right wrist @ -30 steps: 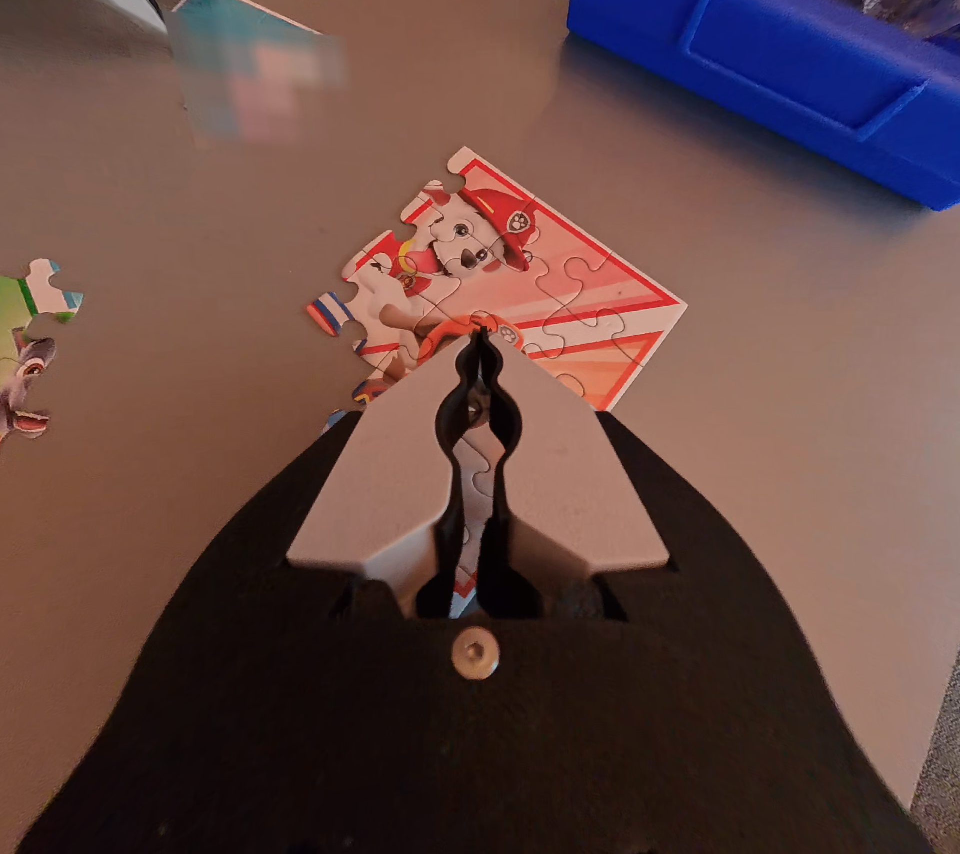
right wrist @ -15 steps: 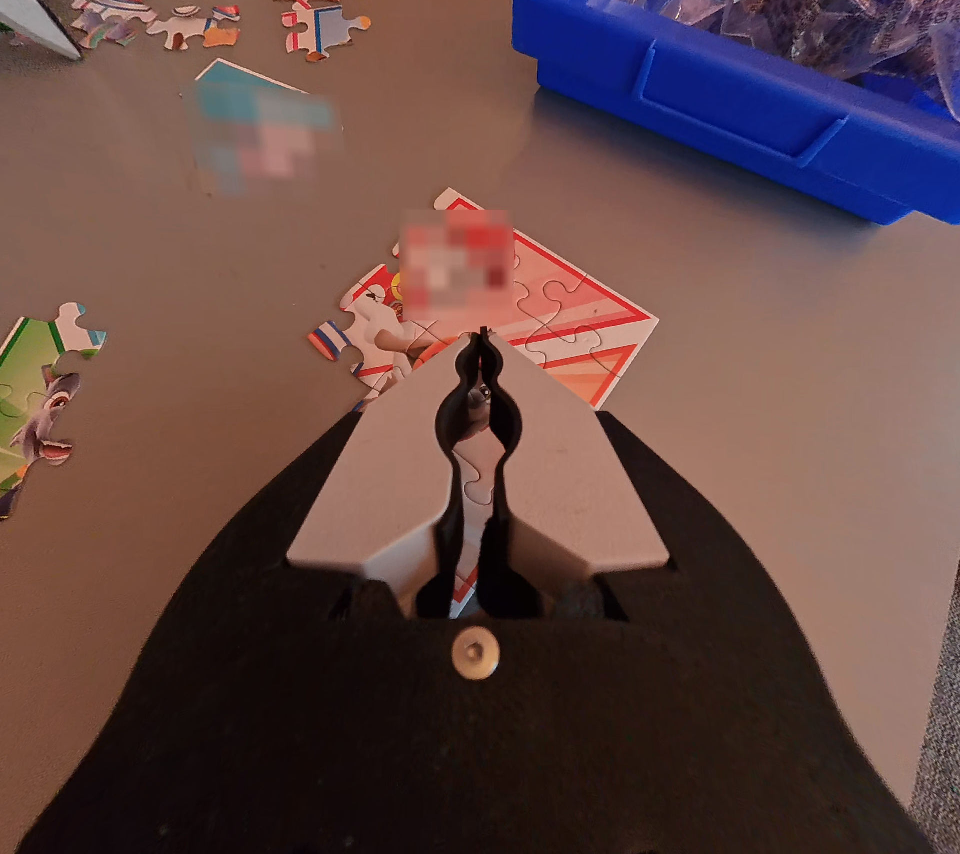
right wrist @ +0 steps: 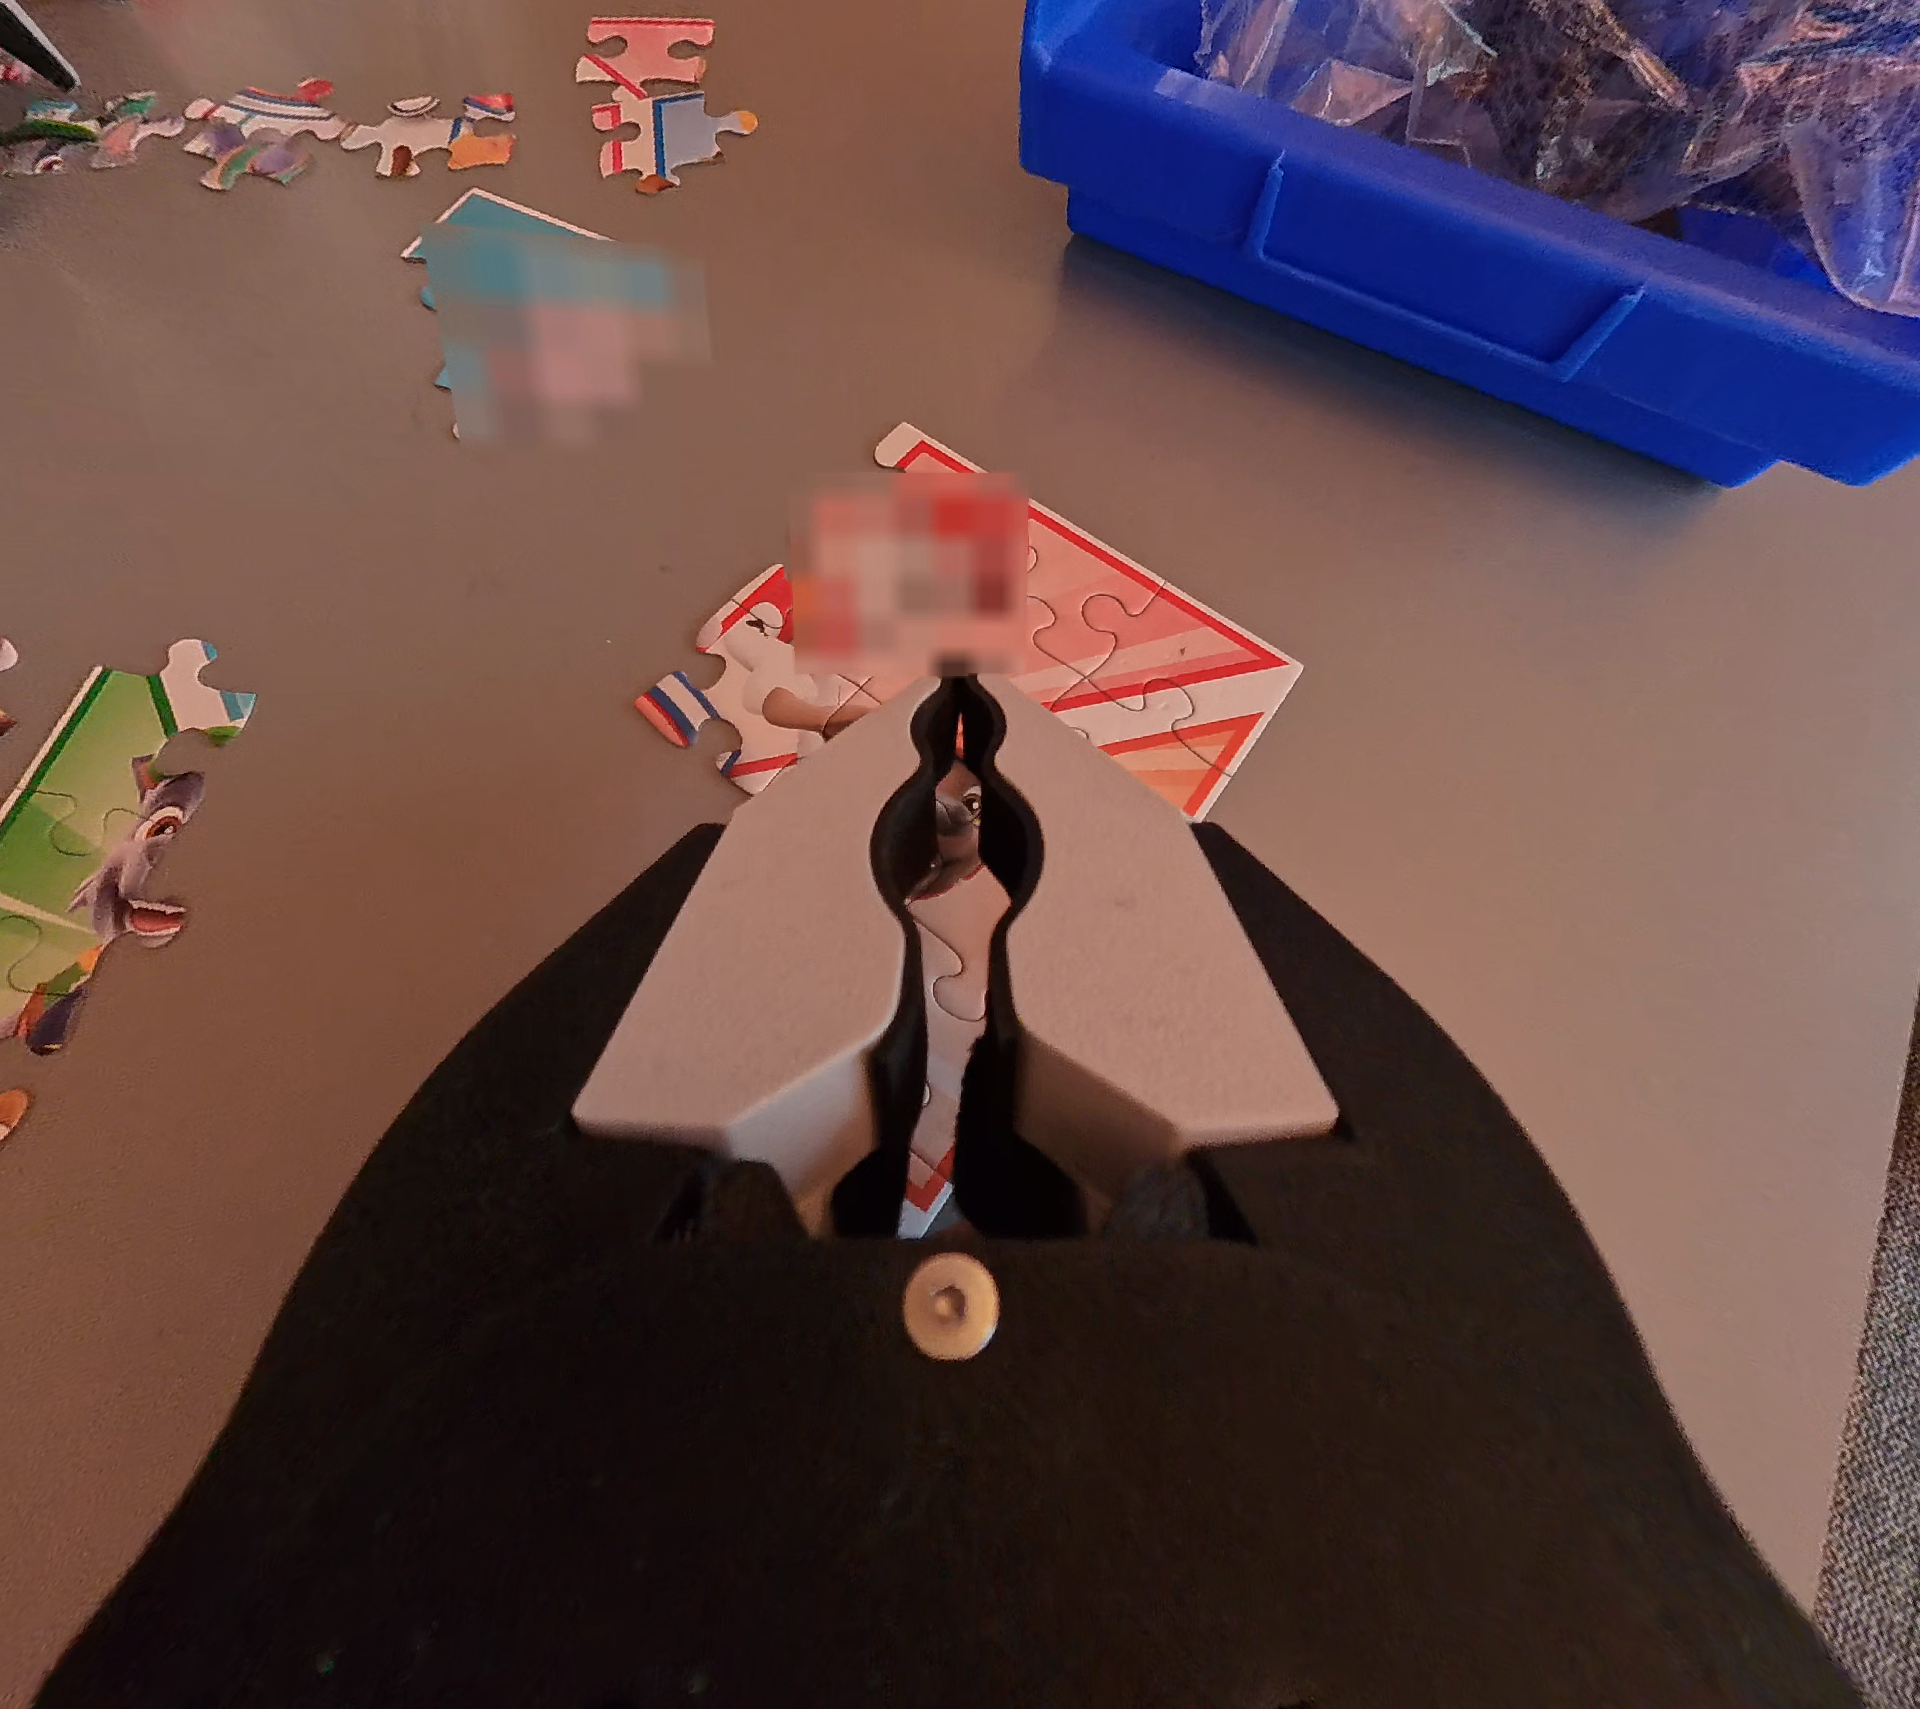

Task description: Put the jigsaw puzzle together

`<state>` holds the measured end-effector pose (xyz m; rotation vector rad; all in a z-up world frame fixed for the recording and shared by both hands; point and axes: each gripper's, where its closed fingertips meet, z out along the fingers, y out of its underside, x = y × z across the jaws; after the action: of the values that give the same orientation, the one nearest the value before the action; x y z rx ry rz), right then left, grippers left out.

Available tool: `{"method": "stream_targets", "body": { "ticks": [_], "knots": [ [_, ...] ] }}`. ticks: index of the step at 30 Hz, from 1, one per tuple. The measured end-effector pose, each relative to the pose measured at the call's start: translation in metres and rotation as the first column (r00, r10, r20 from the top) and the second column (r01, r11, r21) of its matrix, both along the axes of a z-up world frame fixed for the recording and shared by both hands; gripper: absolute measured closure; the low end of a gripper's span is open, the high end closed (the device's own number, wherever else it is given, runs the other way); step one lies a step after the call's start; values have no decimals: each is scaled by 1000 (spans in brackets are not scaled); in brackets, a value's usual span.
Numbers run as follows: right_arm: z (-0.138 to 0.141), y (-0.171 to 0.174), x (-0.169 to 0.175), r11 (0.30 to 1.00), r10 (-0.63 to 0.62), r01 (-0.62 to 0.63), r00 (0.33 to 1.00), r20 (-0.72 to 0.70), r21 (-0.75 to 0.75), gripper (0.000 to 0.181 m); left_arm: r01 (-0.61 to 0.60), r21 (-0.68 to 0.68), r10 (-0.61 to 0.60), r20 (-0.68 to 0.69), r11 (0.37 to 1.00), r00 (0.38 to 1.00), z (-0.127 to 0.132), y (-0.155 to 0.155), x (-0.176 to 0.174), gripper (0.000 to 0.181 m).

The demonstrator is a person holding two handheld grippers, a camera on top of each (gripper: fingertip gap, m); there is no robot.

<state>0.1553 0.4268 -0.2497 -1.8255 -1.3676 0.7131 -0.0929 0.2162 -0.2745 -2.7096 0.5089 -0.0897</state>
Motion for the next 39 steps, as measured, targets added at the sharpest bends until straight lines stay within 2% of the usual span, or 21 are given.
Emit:
{"method": "stream_targets", "body": {
  "ticks": [3, 5, 9, 12, 15, 17, 19, 20, 24, 27, 29, 32, 39],
  "knots": [
    [5, 0, 0, 1000, 0, 0, 1000, -18, 12, 181, -5, -9, 5, 16, 1000, 1000, -2, -11, 0, 135],
    [9, -3, -1, 1000, 13, -12, 1000, -28, 24, 181, 8, 32, -8, 12, 999, 1000, 6, -17, 5, 134],
    [25, -22, -14, 990, 102, -96, 994, -47, 103, 181, 115, 104, -122, 65, 988, 990, 24, -46, 44, 132],
    [32, -41, -19, 968, 160, -158, 987, 5, 192, 178, 186, 141, -196, 63, 972, 979, 28, -67, 71, 130],
    [39, -75, -21, 956, 206, -215, 977, 61, 202, 176, 253, 149, -271, 119, 956, 955, 19, -80, 108, 130],
    [39, -105, -22, 948, 250, -265, 963, 102, 178, 172, 289, 122, -299, 68, 949, 952, 4, -83, 117, 129],
    [36, -143, -23, 933, 311, -331, 939, 148, 139, 162, 298, 136, -310, 76, 945, 948, -2, -81, 124, 133],
    [34, -165, -23, 920, 354, -374, 921, 163, 115, 157, 295, 132, -308, 88, 946, 947, -2, -82, 124, 138],
    [17, -251, -32, 835, 525, -547, 824, 212, 60, 154, 271, 189, -294, 110, 944, 949, 14, -83, 117, 136],
    [0, -296, -41, 777, 604, -629, 757, 250, 24, 153, 263, 204, -288, 106, 943, 952, 18, -83, 110, 136],
    [-11, -311, -50, 760, 623, -649, 736, 267, 16, 151, 262, 197, -283, 82, 945, 956, 16, -82, 103, 136],
    [-26, -323, -59, 756, 632, -654, 720, 287, -21, 153, 258, 224, -290, 125, 940, 949, 20, -84, 106, 137],
    [-26, -329, -64, 796, 594, -603, 763, 255, -53, 173, 272, 243, -308, 125, 931, 943, 16, -94, 108, 138]
  ]
}}
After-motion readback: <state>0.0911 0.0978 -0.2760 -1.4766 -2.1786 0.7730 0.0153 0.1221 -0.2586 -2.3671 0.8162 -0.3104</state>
